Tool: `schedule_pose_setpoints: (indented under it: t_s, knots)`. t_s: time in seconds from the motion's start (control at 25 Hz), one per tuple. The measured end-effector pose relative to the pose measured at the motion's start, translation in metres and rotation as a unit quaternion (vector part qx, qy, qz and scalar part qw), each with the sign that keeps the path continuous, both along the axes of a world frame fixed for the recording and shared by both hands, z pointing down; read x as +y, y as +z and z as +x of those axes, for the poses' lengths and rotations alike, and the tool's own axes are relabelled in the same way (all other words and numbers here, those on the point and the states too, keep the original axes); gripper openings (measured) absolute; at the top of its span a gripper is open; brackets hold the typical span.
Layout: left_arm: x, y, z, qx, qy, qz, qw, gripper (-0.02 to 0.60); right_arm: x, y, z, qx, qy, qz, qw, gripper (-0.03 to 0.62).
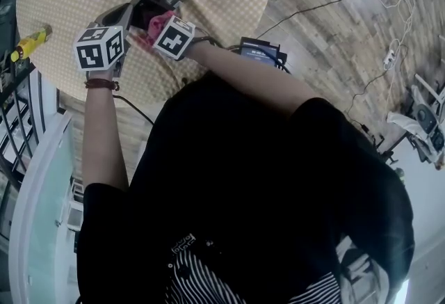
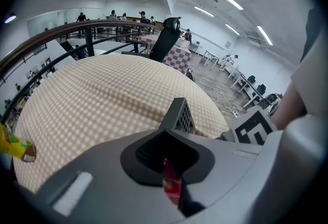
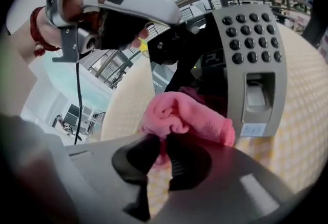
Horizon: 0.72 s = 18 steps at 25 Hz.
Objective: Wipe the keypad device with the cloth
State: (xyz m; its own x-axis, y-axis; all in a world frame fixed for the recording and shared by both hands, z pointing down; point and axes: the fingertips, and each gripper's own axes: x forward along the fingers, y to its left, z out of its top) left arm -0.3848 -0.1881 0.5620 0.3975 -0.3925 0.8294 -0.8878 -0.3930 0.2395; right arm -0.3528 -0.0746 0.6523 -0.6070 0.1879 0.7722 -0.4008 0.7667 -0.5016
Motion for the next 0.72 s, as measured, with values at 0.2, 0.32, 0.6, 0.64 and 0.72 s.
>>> schedule_pose_setpoints:
  t_s: [0.2, 0.32, 0.6, 0.64, 0.72]
  knots:
    - [0.003, 0.000, -0.002, 0.008, -0.006, 0.001, 0.9999, 0.002, -0.034, -0.060, -0.025, -0.071, 0.037, 0.062, 0.995, 0.044]
    - [-0.002, -0.001, -0.002, 0.010, -0.009, 0.005, 0.9999, 0.002, -0.063, -0.080, -0.036, -0.106, 0.068, 0.085, 0.988, 0.045]
    - [0.001, 0.000, -0.002, 0.014, -0.007, 0.005, 0.9999, 0.002, -0.050, -0.063, -0.031, -0.088, 0.058, 0.049, 0.993, 0.046]
    - [0.001, 0.000, -0.002, 0.015, -0.010, 0.005, 0.9998, 0.002, -0.046, -0.058, -0.029, -0.084, 0.055, 0.046, 0.994, 0.046]
    - [0.002, 0.000, -0.002, 0.013, -0.012, 0.006, 0.9998, 0.002, -0.036, -0.044, -0.022, -0.073, 0.048, 0.034, 0.996, 0.046]
